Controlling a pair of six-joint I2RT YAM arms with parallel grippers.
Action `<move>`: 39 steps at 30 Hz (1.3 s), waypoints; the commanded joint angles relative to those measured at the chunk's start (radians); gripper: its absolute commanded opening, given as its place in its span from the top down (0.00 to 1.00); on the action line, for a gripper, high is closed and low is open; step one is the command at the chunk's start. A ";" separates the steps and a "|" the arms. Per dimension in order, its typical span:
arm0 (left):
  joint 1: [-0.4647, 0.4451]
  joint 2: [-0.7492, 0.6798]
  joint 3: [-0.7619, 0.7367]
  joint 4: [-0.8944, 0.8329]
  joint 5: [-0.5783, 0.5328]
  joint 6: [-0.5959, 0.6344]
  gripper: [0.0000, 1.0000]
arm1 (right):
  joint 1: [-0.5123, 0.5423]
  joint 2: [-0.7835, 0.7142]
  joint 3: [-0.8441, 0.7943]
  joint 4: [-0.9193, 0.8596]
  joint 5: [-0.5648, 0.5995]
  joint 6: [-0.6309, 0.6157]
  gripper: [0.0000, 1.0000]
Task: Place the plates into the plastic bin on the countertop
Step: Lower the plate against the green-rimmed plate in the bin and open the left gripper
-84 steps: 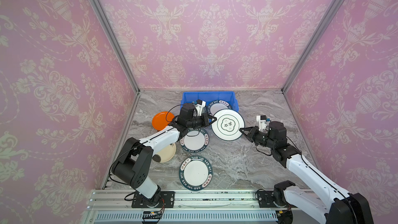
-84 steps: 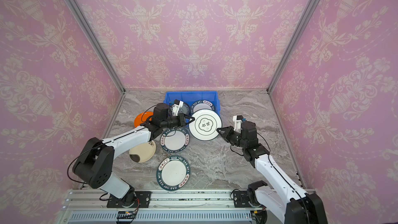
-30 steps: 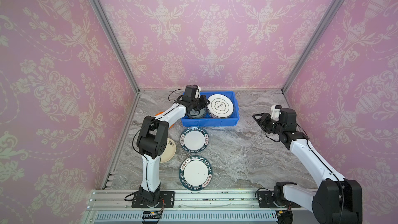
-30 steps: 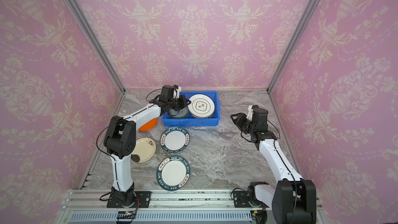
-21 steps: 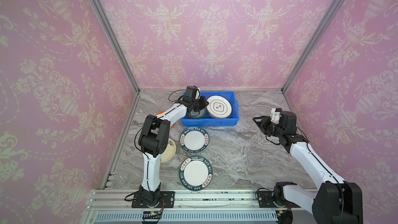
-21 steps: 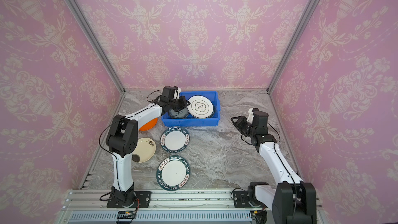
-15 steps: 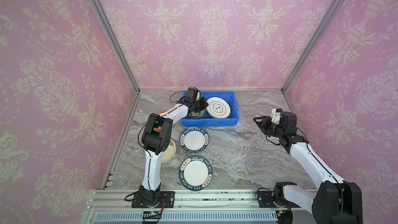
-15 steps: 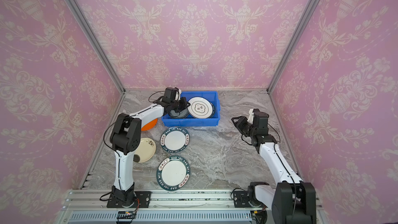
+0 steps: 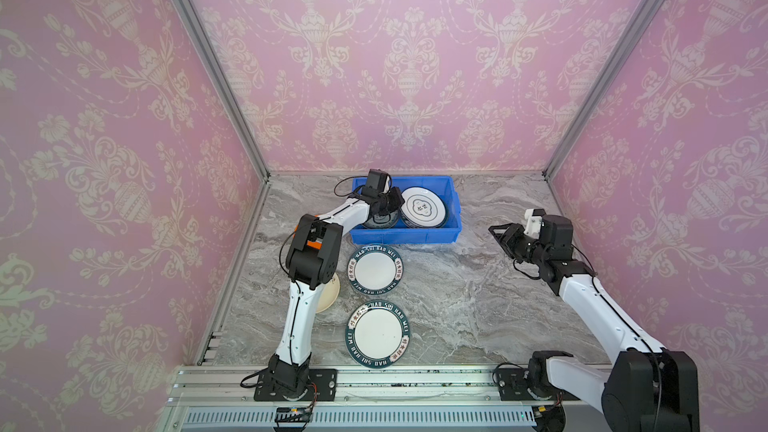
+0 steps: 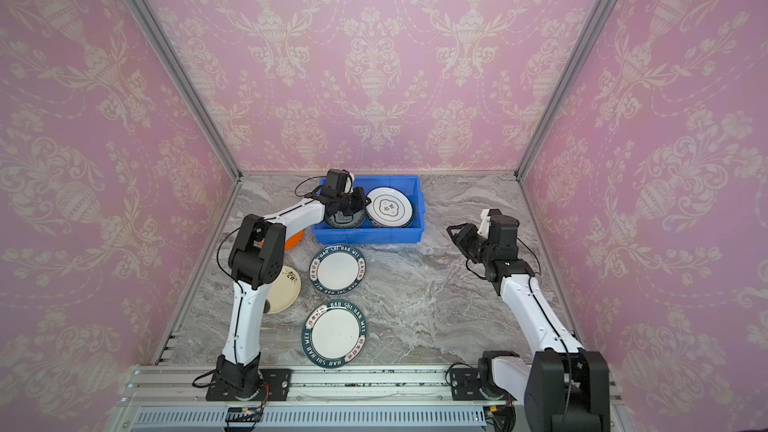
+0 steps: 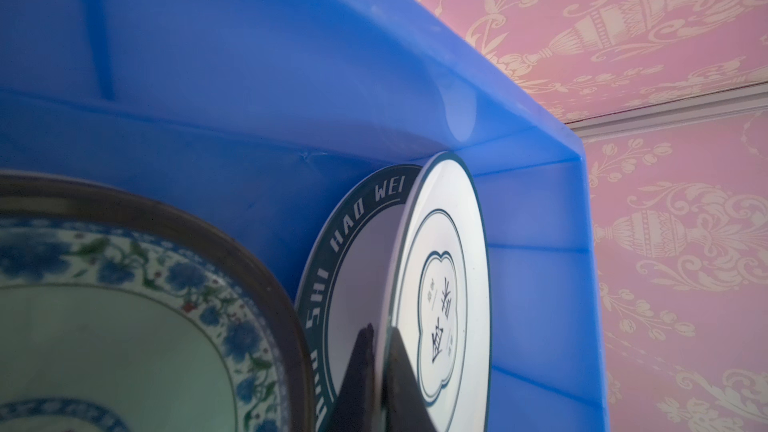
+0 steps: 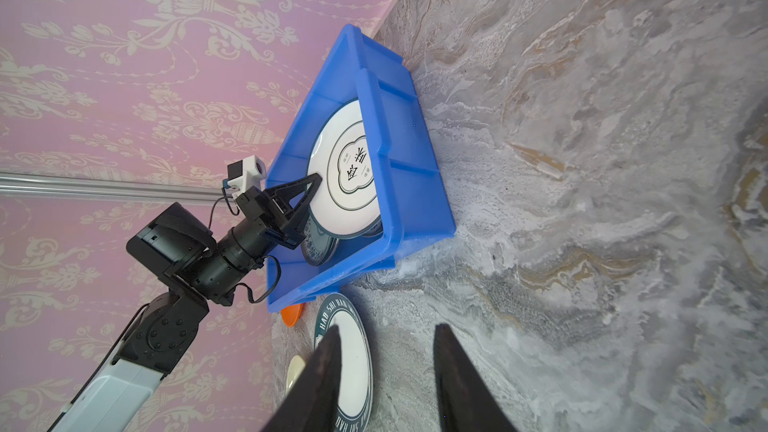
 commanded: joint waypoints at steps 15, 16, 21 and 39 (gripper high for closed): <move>-0.022 0.125 0.292 -0.309 -0.072 0.096 0.77 | -0.005 0.004 0.004 0.009 -0.018 0.004 0.61; -0.024 0.129 0.310 -0.334 -0.080 0.106 0.74 | -0.006 0.009 0.004 0.012 -0.019 0.006 0.61; -0.028 0.145 0.368 -0.417 -0.109 0.137 0.62 | -0.006 0.024 -0.001 0.025 -0.022 0.007 0.60; -0.036 0.159 0.430 -0.512 -0.140 0.192 0.48 | -0.005 0.069 -0.010 0.088 -0.040 0.027 0.60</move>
